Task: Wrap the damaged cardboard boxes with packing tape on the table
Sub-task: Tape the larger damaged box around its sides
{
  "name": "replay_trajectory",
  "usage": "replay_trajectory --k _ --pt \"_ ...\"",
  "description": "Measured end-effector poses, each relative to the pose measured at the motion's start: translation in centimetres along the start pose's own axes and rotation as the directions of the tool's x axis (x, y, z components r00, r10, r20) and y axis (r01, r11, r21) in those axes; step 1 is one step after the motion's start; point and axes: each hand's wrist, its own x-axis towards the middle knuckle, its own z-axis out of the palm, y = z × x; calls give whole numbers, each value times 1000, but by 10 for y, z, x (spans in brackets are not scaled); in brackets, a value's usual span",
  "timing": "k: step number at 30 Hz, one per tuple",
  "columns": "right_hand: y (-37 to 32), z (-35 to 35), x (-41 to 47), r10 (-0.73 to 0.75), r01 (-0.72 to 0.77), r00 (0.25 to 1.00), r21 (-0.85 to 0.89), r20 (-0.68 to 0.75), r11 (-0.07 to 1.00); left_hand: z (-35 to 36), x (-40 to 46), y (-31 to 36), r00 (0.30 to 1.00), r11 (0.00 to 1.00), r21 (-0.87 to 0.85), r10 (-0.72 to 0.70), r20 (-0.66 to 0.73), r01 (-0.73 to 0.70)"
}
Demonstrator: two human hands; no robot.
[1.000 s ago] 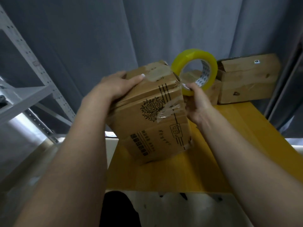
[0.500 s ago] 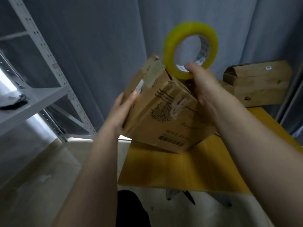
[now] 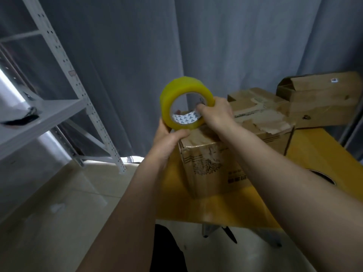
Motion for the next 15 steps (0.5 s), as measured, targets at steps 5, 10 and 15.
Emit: replay_trajectory --k 5,10,15 --pt "1 0 4 -17 17 1000 -142 0 990 -2 6 -5 998 998 47 -40 46 38" --pt "1 -7 6 8 -8 1000 -55 0 998 -6 16 -4 995 973 229 -3 99 -20" --pt "5 -21 13 26 -20 997 86 -70 996 -7 15 -4 988 946 320 3 153 -53"
